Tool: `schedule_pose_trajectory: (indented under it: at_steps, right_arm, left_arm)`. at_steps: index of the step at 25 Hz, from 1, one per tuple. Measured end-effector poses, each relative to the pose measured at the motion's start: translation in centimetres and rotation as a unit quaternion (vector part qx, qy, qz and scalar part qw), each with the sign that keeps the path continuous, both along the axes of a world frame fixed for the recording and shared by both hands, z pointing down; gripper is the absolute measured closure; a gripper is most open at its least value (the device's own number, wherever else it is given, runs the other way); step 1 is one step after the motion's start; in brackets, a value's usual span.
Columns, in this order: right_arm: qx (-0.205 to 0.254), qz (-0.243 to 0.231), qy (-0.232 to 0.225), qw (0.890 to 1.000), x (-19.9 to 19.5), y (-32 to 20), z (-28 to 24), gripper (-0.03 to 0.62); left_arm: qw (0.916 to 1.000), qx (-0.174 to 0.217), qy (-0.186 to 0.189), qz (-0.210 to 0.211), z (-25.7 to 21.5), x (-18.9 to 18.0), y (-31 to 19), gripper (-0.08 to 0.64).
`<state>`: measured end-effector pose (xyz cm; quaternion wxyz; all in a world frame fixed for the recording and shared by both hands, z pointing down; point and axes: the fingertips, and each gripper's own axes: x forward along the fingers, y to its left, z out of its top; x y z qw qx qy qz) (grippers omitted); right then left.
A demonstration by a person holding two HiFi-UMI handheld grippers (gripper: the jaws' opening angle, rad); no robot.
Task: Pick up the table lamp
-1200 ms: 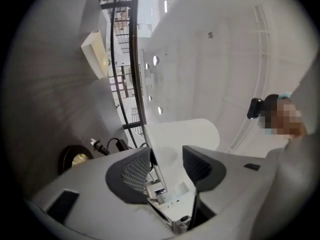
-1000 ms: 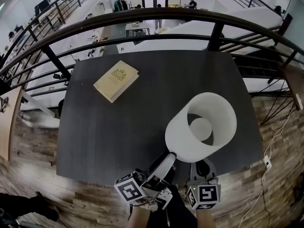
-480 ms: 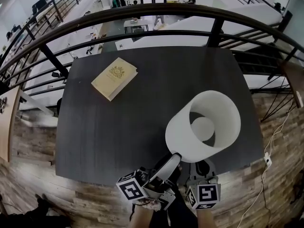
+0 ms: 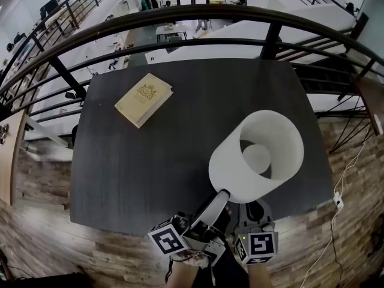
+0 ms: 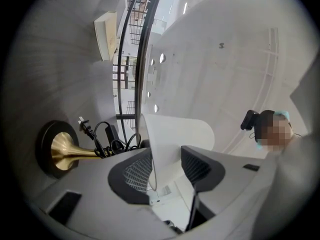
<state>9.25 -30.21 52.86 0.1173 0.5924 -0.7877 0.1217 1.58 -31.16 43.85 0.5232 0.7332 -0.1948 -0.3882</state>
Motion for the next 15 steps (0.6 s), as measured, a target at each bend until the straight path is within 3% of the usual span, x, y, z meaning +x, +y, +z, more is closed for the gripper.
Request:
schedule_pose_trajectory:
  at_steps: [15]
  right_arm:
    - [-0.001,-0.006,-0.022,1.000,0.8,-1.6,-0.3,0.598]
  left_arm:
    - [0.9988,-0.038,0.020,-0.023,-1.2,1.2,-3.8,0.394]
